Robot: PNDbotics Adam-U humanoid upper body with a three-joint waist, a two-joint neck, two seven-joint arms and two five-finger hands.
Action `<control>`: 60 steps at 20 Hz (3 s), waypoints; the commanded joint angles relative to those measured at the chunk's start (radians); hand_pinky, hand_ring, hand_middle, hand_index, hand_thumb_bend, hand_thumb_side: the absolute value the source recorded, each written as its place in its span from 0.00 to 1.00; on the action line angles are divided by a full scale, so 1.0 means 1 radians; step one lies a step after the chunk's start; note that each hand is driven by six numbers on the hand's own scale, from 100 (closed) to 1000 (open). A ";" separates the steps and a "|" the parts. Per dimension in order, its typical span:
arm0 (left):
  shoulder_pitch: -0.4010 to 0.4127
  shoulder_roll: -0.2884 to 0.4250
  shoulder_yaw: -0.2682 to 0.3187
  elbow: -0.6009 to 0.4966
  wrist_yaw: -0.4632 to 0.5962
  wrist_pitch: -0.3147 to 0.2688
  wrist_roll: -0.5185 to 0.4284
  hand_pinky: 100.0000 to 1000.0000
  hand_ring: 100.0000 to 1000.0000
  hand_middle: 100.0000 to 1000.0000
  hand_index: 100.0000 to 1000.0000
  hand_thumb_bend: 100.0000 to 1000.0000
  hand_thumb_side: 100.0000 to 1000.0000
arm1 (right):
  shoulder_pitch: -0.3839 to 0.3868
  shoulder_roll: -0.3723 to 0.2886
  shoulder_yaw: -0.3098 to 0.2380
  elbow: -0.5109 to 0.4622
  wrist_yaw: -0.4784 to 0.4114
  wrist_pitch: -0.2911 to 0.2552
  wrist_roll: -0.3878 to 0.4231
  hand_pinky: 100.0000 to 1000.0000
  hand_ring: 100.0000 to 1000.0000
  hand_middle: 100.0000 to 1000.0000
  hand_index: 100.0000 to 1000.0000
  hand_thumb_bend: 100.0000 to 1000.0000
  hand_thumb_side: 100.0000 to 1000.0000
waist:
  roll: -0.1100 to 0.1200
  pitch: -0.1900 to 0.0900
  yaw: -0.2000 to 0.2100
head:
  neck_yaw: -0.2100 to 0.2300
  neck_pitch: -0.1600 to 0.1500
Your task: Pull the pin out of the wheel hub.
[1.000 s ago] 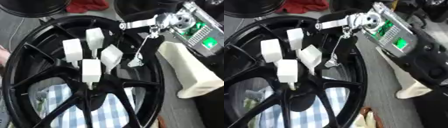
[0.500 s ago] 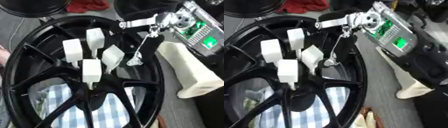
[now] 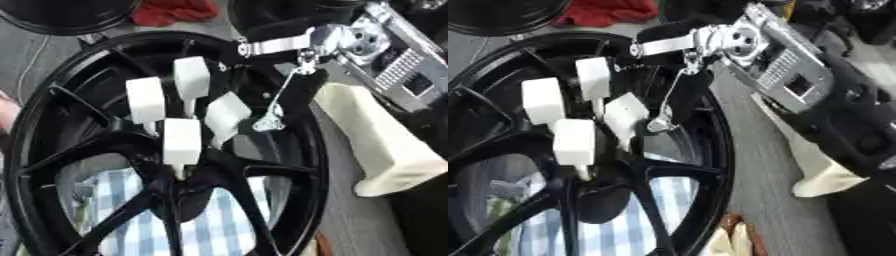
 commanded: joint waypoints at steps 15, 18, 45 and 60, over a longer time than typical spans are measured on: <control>-0.007 0.012 0.000 -0.020 0.005 0.004 -0.002 0.86 0.58 0.64 0.74 0.00 0.70 | -0.020 -0.014 -0.010 0.005 -0.008 0.000 -0.023 0.72 0.62 0.45 0.55 0.23 0.00 | 0.009 -0.028 -0.004 | 0.000 -0.016; -0.006 0.012 0.001 -0.020 0.005 0.005 -0.002 0.86 0.58 0.64 0.74 0.00 0.70 | -0.023 -0.014 -0.011 0.004 -0.005 0.001 -0.029 0.72 0.61 0.43 0.52 0.22 0.00 | 0.009 -0.029 -0.005 | 0.000 -0.016; 0.002 0.011 0.003 -0.020 0.003 0.008 0.000 0.86 0.58 0.64 0.74 0.00 0.70 | -0.041 -0.032 -0.035 -0.009 -0.037 0.016 -0.065 0.69 0.57 0.33 0.41 0.19 0.00 | 0.011 -0.034 -0.017 | 0.005 -0.010; 0.004 0.013 0.004 -0.020 0.001 0.008 0.002 0.86 0.58 0.64 0.74 0.00 0.70 | -0.052 -0.064 -0.092 -0.007 -0.101 0.024 -0.121 0.69 0.56 0.31 0.37 0.14 0.00 | 0.011 -0.035 -0.024 | 0.010 -0.009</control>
